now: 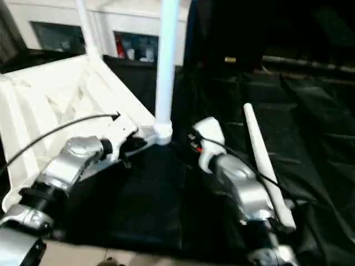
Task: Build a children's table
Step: Insert table leg to table base, then rotate leg to tighten
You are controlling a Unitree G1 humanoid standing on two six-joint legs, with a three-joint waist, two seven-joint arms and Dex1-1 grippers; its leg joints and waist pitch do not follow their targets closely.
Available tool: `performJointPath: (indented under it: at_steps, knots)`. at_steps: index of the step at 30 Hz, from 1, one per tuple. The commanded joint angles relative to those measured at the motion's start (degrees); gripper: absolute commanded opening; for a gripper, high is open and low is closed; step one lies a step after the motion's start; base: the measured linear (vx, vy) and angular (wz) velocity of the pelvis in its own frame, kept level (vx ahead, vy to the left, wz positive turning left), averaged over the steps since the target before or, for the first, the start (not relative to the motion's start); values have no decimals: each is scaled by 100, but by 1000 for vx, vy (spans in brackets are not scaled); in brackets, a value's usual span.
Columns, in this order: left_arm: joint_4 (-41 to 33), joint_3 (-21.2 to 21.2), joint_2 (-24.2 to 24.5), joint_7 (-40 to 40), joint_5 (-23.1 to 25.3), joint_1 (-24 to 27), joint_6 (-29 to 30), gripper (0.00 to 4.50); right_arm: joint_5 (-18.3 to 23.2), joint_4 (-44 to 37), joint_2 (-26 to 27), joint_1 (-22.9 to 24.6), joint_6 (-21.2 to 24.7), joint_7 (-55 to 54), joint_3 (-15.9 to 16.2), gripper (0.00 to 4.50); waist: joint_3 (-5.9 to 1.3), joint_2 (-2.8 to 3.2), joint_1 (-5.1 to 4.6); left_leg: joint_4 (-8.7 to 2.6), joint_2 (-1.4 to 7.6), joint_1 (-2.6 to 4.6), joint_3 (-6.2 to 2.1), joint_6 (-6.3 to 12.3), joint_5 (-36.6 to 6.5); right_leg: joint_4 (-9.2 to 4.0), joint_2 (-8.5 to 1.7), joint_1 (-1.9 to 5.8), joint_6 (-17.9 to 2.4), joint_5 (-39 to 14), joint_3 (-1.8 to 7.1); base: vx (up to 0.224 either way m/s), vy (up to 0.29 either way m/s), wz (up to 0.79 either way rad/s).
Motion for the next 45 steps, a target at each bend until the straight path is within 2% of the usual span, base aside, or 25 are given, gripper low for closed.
performJointPath:
  at_steps: [1, 4, 7, 9, 11, 12, 13, 15, 16, 19, 25, 28, 34, 40, 45]
  knots:
    - [-107, 78, 45, 107, 19, -8, -53, 0, -10, -11, 17, -96, 47, -1, -32, 403, -377, 49, 35, -379, 164, 169, 29, -16, -423, -534, -544, 386, -727, 1780, 176, -115, 33, -7]
    - [-116, 67, 60, 105, 12, -8, -60, 0, -14, 26, 17, -130, 36, -35, -51, 403, -334, 45, 12, -456, 188, 179, 64, -77, -773, -635, -563, 328, -1059, 922, 188, -94, 46, -9]
    - [-102, 110, 41, 25, -54, -19, -24, 0, -18, 60, 0, -157, 7, -82, -65, 403, -316, 42, 5, -497, 172, 189, 107, -101, -1123, -711, -585, 285, -1115, 270, 188, -72, 50, -9]
    - [-128, 84, 63, -140, -86, -21, -63, 0, -11, 53, -18, -156, 4, -73, -92, 403, -318, 33, 10, -504, 172, 190, 127, -94, -1173, -730, -606, 270, -1102, 127, 189, -28, 25, -5]
    - [-178, 73, 96, -370, -168, 9, -294, 0, 42, 47, -54, -162, 14, 33, -113, 403, -331, 19, 25, -487, 164, 180, 172, -51, -1089, -741, -616, 238, -1067, 153, 205, 0, 0, 0]
    - [-199, 70, 110, -484, -214, 20, -374, 0, 84, 34, -87, -160, 24, 126, -121, 403, -346, 11, 40, -469, 159, 175, 192, -5, -981, -727, -617, 226, -1068, 310, 206, 0, 0, 0]
    - [-202, 19, 157, -697, -242, 10, -519, 0, 206, -39, -224, -132, 82, 485, -82, 403, -367, 39, 58, -451, 154, 164, 203, 56, -856, -704, -616, 225, -1080, 530, 204, 0, 0, 0]
    - [-195, -58, 209, -886, -236, -3, -658, 0, 291, -108, -366, -95, 94, 813, -28, 403, -374, 24, 80, -434, 156, 153, 217, 112, -751, -697, -613, 223, -1080, 781, 210, 0, 0, 0]
    - [-204, -139, 256, -1095, -241, 0, -810, 0, 330, -157, -502, -57, 37, 1068, 13, 403, -378, 27, 122, -412, 158, 163, 234, 193, -696, -679, -606, 201, -1105, 1035, 213, 0, 0, 0]
    - [-194, -343, 338, -1462, -180, 6, -1157, 0, 350, -224, -783, 38, -128, 1499, 105, 403, -389, 25, 209, -395, 170, 158, 246, 261, -600, -660, -615, 194, -1090, 1214, 210, 0, 0, 0]
    - [-459, -550, 334, -2077, -272, 94, -1307, 0, 284, -158, -1028, 115, -388, 1981, 283, 403, -381, 29, 334, -414, 195, 184, 264, 216, -790, -671, -622, 144, -1137, 921, 195, 0, 0, 0]
    - [-624, -653, 320, -2394, -380, 169, -1372, 0, 234, -128, -1086, 114, -484, 2185, 397, 403, -376, 29, 358, -432, 209, 191, 272, 172, -915, -684, -635, 133, -1128, 742, 195, 0, 0, 0]
    - [-546, -658, 279, -2433, -355, 158, -1435, 0, 47, 109, -1074, 69, -741, 2214, 539, 403, -360, 7, 333, -453, 194, 162, 286, 117, -1046, -719, -645, 135, -1058, 443, 202, 0, 0, 0]
    - [-490, -600, 290, -2430, -311, 131, -1449, 0, 3, 167, -1117, 84, -851, 2308, 590, 403, -367, 7, 262, -439, 184, 153, 288, 185, -957, -715, -632, 142, -1082, 575, 205, 0, 0, 0]
    - [-420, -598, 314, -2428, -288, 113, -1495, 0, -1, 226, -1133, 88, -922, 2340, 581, 403, -362, 16, 257, -438, 186, 157, 290, 216, -975, -723, -634, 139, -1113, 548, 205, 0, 0, 0]
